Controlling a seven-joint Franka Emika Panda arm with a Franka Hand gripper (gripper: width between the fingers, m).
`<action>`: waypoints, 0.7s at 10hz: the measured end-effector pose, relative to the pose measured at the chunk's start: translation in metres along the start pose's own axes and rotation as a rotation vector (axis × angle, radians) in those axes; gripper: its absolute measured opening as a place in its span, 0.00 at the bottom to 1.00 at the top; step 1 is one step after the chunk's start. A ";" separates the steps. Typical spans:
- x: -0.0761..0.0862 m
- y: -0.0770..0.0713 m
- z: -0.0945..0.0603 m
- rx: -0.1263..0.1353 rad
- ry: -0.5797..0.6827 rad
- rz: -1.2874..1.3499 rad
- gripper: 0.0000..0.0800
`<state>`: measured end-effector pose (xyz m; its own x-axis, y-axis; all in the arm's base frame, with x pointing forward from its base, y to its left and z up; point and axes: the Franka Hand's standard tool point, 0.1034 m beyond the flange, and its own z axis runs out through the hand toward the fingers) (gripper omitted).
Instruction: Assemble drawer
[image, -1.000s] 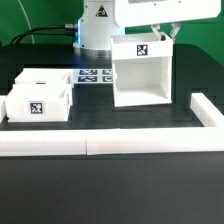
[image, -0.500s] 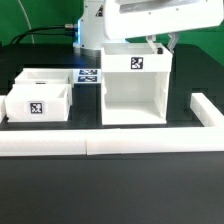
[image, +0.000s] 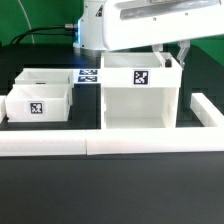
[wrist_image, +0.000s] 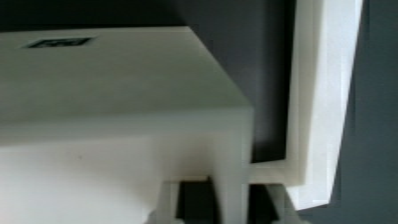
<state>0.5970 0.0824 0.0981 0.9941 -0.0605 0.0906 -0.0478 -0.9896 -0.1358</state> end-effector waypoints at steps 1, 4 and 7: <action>0.000 0.001 -0.002 -0.001 0.003 0.004 0.06; 0.000 -0.001 -0.003 0.002 0.004 0.105 0.06; 0.001 -0.003 -0.003 0.003 0.008 0.232 0.06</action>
Offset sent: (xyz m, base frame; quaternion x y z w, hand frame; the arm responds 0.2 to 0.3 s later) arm 0.0000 0.0000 0.0000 0.0000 0.0000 0.1938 0.9810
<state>0.5980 0.0844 0.1015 0.9556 -0.2877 0.0645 -0.2750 -0.9486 -0.1569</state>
